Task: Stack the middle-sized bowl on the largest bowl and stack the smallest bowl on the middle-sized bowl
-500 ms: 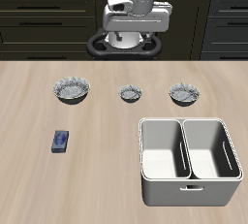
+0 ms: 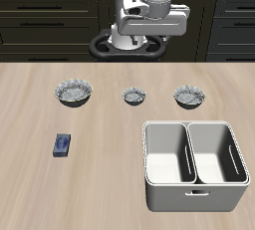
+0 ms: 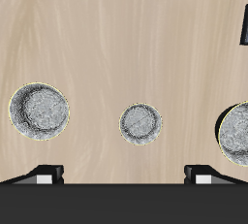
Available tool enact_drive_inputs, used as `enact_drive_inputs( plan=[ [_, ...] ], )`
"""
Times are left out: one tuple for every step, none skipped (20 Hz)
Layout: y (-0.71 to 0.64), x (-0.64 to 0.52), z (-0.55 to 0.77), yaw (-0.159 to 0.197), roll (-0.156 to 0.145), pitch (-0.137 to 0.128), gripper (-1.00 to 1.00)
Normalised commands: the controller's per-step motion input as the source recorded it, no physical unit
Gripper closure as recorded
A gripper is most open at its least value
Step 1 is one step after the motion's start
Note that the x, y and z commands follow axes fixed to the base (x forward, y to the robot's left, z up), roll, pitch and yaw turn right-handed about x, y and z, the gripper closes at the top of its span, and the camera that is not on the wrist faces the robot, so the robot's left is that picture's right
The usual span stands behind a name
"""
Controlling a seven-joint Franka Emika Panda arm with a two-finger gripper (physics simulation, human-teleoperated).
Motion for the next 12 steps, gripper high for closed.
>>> enact_drive_inputs(
  plan=[
    [0.41, 0.01, -0.01, 0.018, 0.014, -0.011, -1.00],
    [0.31, 0.06, -0.01, -0.042, 0.014, 0.007, -1.00],
    [0.62, -0.01, -0.03, 0.053, 0.085, -0.013, -1.00],
    [0.24, 0.04, -0.04, 0.017, 0.000, -0.047, -1.00],
    [0.33, 0.07, -0.12, 0.016, -0.003, 0.009, -1.00],
    [0.44, 0.04, -0.11, 0.000, 0.063, 0.057, -1.00],
    [0.30, 0.06, -0.06, 0.044, 0.003, -0.034, -1.00],
    [0.25, 0.02, -0.08, -0.007, -0.018, 0.008, -1.00],
    [0.49, 0.02, -0.15, 0.026, 0.114, 0.034, -1.00],
    [0.24, -0.01, -0.04, 0.011, -0.001, -0.023, -1.00],
    [0.42, 0.02, -0.18, -0.002, 0.071, 0.041, -1.00],
    [0.24, -0.03, -0.03, 0.016, 0.002, -0.017, -1.00]
  ],
)
